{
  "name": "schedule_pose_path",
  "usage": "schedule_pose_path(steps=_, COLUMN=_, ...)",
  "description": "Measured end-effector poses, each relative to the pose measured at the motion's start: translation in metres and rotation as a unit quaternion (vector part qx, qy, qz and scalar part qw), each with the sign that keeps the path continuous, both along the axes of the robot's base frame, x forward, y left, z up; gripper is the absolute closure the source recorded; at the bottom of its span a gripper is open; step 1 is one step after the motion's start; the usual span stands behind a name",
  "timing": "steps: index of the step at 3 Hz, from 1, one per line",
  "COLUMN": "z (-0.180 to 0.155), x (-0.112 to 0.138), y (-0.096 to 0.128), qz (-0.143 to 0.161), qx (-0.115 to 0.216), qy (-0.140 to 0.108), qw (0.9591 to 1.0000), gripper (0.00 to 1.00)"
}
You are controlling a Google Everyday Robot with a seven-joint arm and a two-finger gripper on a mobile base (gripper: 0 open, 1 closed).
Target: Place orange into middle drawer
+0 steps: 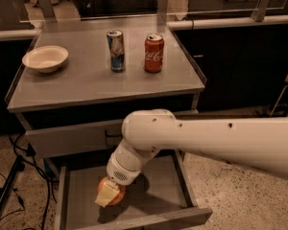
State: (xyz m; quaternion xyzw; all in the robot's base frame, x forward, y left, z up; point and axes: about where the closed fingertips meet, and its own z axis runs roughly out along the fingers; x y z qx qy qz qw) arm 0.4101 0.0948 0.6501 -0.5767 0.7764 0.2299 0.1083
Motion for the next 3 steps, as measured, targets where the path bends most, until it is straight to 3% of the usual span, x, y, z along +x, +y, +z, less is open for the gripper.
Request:
schedule_pose_path(steps=1, z=-0.054, x=-0.002, y=0.004, qz=-0.025, qx=0.0, qy=0.026, qw=0.9993, gripper=1.0)
schedule_pose_path(steps=3, z=-0.069, x=-0.004, y=0.008, qz=-0.042, qx=0.002, qy=0.037, qw=0.9984, gripper=1.0)
